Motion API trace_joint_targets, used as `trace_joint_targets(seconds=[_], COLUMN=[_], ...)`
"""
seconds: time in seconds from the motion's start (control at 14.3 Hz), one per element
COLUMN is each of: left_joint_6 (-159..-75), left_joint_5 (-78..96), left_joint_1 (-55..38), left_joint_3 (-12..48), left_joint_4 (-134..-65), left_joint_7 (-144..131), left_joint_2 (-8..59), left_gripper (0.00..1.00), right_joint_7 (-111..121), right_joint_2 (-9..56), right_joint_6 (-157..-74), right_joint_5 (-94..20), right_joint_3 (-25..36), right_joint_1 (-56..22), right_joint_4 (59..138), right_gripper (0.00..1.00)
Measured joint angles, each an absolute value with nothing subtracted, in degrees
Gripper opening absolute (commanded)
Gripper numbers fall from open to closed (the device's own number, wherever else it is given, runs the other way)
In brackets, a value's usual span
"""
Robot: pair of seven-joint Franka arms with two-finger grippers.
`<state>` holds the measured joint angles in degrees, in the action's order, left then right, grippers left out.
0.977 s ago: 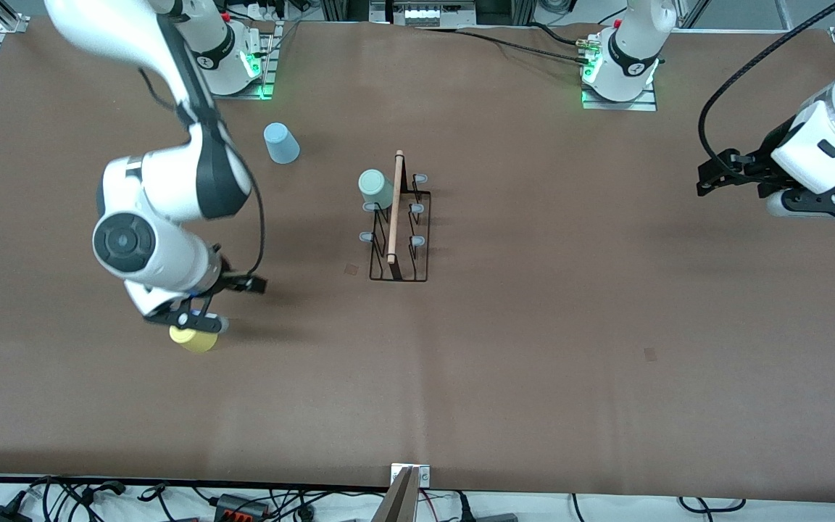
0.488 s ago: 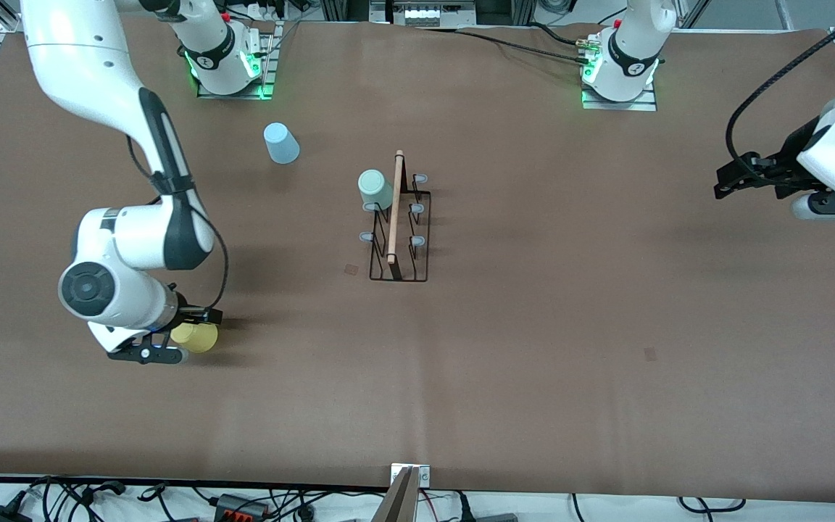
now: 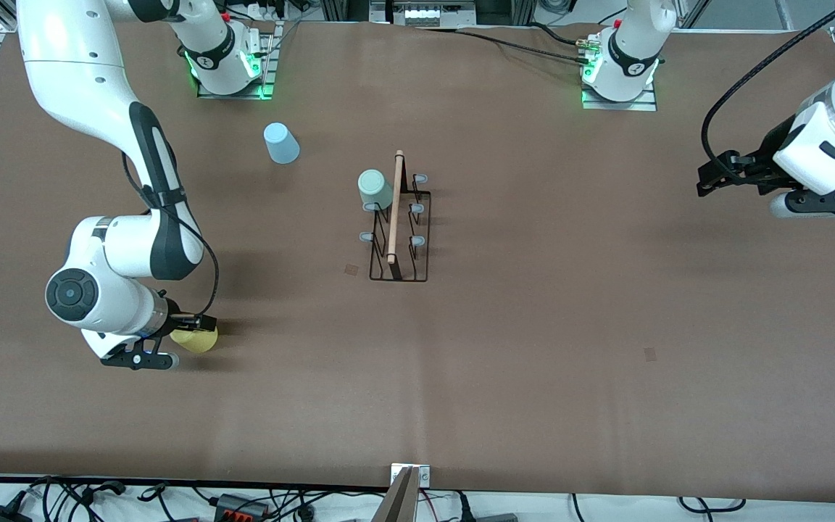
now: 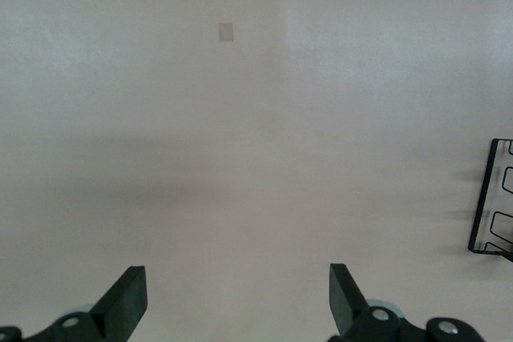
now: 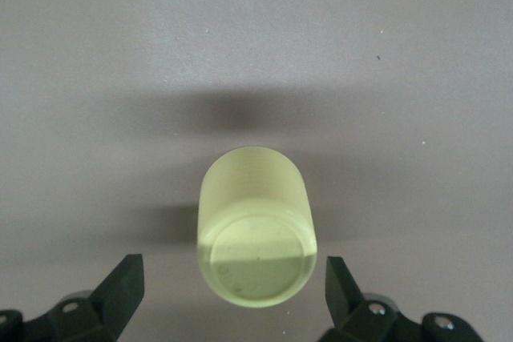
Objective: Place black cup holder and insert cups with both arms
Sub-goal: 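Grasp the yellow cup with the right gripper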
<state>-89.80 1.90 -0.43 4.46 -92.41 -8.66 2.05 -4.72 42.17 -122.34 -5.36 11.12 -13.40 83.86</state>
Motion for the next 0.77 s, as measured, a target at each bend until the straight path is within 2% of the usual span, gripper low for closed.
trace_joint_targets(seconds=[0.77], left_joint_6=[-89.7], left_joint_5=[1.9], left_joint_1=[-0.41], left_joint_3=[5.1], left_joint_4=[-92.38], left_joint_7=[-9.66], left_joint_2=[2.05], left_gripper=[1.0], right_joint_7=[-1.07], right_joint_2=[43.97], right_joint_6=[-124.65], right_joint_5=[-7.91], right_joint_3=[11.01], right_joint_1=[-12.14], right_joint_4=[83.84], right_gripper=[1.0])
